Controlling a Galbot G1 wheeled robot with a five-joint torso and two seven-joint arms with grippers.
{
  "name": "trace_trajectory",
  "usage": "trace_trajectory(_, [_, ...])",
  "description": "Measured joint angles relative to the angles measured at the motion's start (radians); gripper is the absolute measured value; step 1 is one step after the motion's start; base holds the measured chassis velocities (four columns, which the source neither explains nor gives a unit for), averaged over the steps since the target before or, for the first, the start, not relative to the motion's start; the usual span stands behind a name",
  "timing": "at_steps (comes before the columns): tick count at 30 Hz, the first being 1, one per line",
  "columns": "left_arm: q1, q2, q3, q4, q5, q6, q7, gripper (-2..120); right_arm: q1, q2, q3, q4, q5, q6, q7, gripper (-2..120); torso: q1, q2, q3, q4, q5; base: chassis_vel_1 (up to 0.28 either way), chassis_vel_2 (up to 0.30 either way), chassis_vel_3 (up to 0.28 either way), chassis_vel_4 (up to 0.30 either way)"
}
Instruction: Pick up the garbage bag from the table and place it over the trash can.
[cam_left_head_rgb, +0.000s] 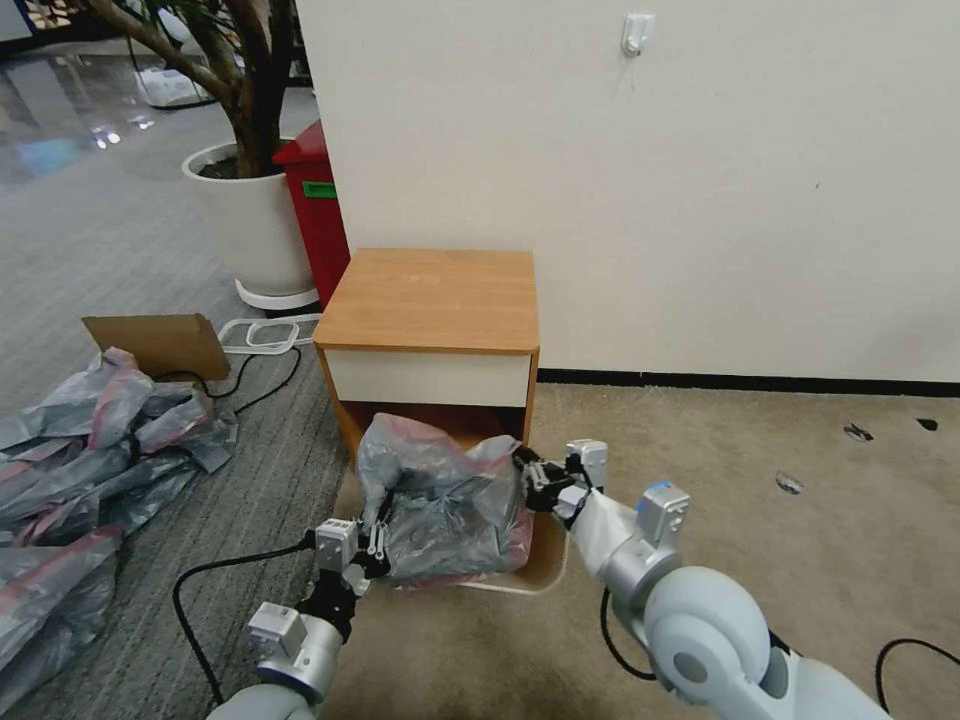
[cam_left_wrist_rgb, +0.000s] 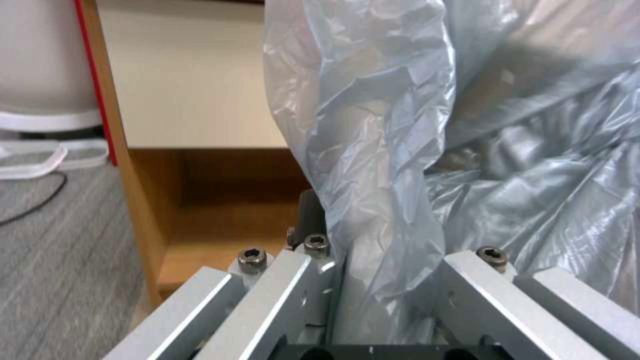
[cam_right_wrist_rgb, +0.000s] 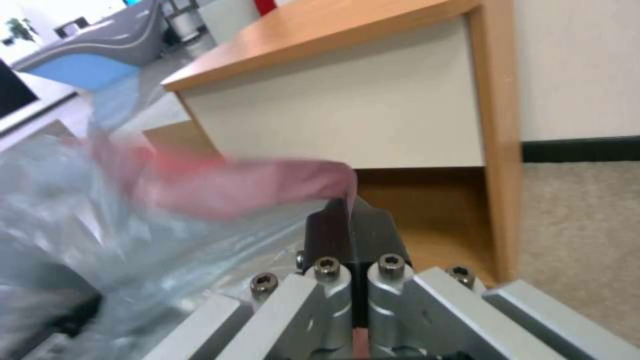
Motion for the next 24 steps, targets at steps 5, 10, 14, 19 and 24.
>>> trace_trajectory(5, [-0.001,0.000,-0.007,0.005,-0.002,-0.030,0.004,5,-0.014,-0.037,0.025,-0.002,-0.004,0.003,0.000,0,0.000,0.000,0.000,0.0000,0.0000,0.000,0.000,0.000,0.000])
trace_trajectory(10, [-0.002,0.000,-0.015,0.005,-0.018,-0.033,0.001,5,-0.038,-0.072,0.057,0.001,-0.008,0.013,0.000,0,0.000,0.000,0.000,0.0000,0.0000,0.000,0.000,0.000,0.000])
trace_trajectory(14, [-0.004,-0.001,-0.018,0.008,-0.028,-0.033,-0.006,5,-0.053,-0.092,0.073,0.002,-0.011,0.017,-0.001,0,0.000,0.000,0.000,0.0000,-0.0001,0.000,0.000,0.000,0.000])
trace_trajectory(19, [-0.007,-0.006,-0.019,0.003,-0.049,-0.032,-0.011,5,-0.066,-0.117,0.073,-0.006,-0.027,0.020,-0.002,4,0.000,0.000,0.000,0.0000,-0.0001,0.000,0.000,0.000,0.000])
trace_trajectory(24, [-0.015,-0.007,-0.023,-0.003,-0.086,-0.025,-0.021,5,-0.076,-0.142,0.066,-0.021,-0.039,0.020,-0.003,5,0.000,0.000,0.000,0.0000,-0.0001,0.000,0.000,0.000,0.000])
